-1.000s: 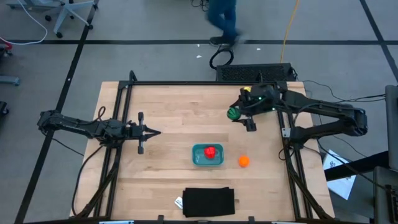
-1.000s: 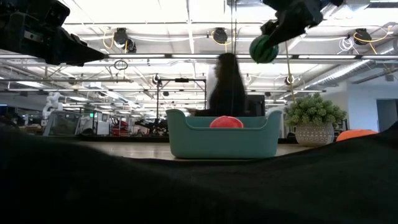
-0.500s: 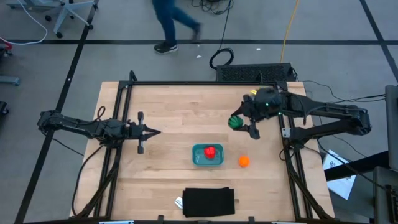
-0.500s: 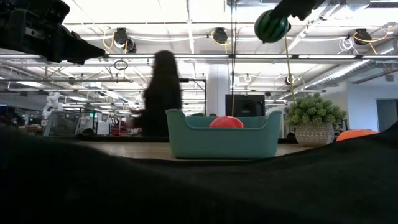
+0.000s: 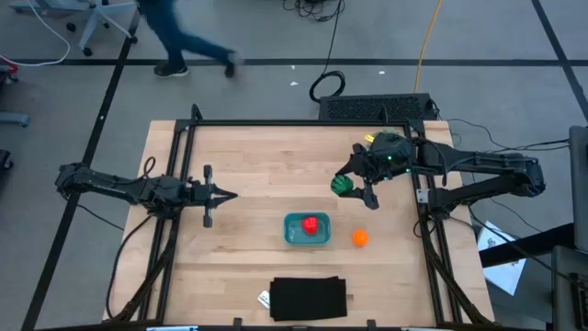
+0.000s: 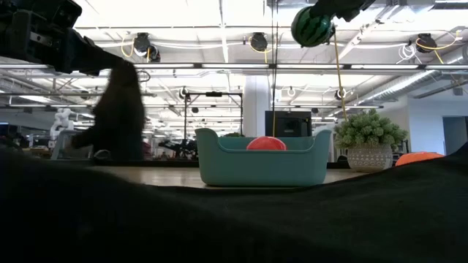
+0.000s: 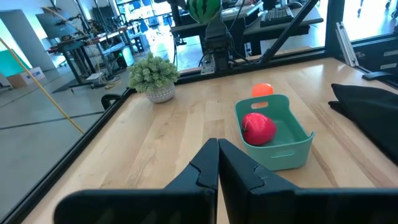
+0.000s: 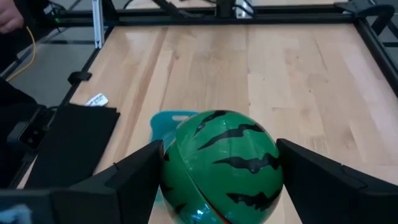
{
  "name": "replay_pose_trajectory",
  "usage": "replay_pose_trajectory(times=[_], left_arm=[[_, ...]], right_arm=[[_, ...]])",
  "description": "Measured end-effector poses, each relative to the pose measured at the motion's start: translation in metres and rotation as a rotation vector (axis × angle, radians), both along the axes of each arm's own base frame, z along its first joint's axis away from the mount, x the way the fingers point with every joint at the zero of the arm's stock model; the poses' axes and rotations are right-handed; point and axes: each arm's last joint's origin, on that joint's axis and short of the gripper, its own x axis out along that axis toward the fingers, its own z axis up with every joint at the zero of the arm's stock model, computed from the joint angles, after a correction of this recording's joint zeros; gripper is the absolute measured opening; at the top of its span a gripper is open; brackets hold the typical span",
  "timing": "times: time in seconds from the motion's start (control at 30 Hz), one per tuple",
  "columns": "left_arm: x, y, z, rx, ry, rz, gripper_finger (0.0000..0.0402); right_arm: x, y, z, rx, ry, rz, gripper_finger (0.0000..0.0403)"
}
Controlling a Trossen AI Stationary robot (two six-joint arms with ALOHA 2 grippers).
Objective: Pick and placing Produce into tupperware
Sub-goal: Put the green watermelon into the blue bin
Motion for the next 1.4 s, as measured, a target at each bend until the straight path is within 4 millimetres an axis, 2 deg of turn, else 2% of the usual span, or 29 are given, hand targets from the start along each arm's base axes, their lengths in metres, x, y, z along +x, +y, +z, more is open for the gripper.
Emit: replay_pose_trajectory(times=[0.13,0.43,0.73,1.2,1.4], left_arm=[[0.0,0.0,0.0,0.0,0.0,0.0,0.0015],[0.0,0.0,0.0,-0.006,0.0,0.001,0.0015],[0.0,0.0,0.0,-0.016,0.0,0.002,0.0015],[0.0,0.0,0.0,-0.022,0.003,0.002,0.0015],[0.0,0.0,-0.001,-0.02,0.008,0.002,0.0015]], right_arm=[[0.014,0.001,-0.003,0.016,-0.027,0.0,0.0289],[0.047,0.014,-0.026,0.019,-0.006,0.095,0.0288],[0.075,0.014,-0.04,0.011,-0.071,0.1,0.0288],[0.115,0.014,-0.096,0.013,-0.003,0.181,0.0288],[0.124,0.018,-0.114,-0.011,0.009,0.23,0.0288]])
